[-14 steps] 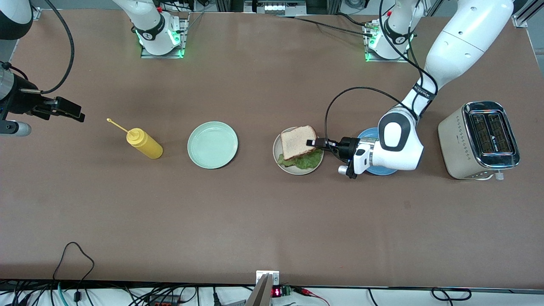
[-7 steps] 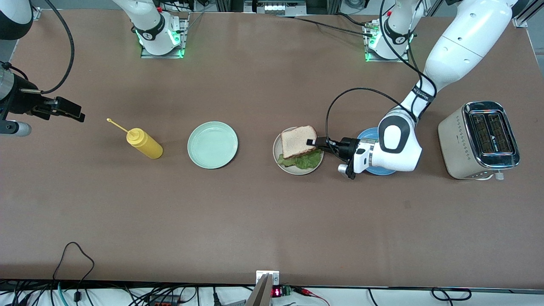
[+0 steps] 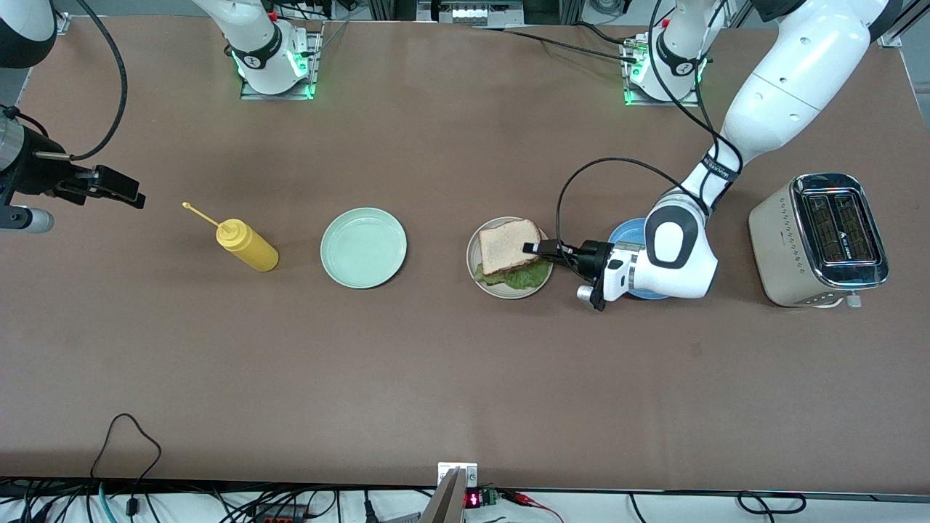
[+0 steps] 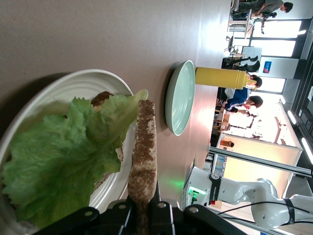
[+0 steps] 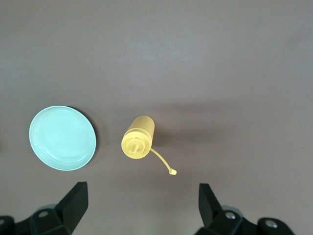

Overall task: Make sandwich in beige plate with both arms
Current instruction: 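Lower the bread slice onto the lettuce with the left gripper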

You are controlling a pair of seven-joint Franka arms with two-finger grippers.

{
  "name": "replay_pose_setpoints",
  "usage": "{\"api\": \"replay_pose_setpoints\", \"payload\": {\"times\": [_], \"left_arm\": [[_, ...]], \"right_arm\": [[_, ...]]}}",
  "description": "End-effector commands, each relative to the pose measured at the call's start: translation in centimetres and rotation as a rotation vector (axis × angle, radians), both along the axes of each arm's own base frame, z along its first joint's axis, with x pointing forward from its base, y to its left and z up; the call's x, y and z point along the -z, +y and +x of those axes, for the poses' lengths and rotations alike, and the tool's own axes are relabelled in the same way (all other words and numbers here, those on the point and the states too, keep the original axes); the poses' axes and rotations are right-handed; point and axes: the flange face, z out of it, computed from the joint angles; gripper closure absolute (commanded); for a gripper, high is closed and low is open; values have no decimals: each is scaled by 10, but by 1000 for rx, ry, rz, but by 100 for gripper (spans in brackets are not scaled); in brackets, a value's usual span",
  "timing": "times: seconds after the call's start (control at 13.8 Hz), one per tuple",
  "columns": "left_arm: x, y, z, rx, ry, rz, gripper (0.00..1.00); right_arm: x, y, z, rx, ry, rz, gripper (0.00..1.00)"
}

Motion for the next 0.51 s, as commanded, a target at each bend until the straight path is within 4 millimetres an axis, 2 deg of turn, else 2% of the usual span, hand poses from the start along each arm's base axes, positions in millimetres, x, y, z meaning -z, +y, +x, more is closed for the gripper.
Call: {"api": "replay_pose_setpoints", "payload": {"times": [0.0,0.07,0.14,0.22,0.29,0.43], "left_arm": [[7,1,6,-12,-12,-41,86],[6,1,8,-13,-15,-42,71],[6,2,8,-15,-16,-41,49],[6,1,8,-13,-14,-41,33],[6,3,8,-12,-21,-40,0],[6,3,8,-5,-36,-44,0]], "right_arm": [[-2,0,-6,0,1,12,0],[-2,-1,-5,2,0,12,0],[-2,-1,-5,2,-1,12,0],[-2,0,-6,-1,1,12,0],[-2,-1,-6,2,1,12,0],[-2,0,-6,0,1,12,0]]}}
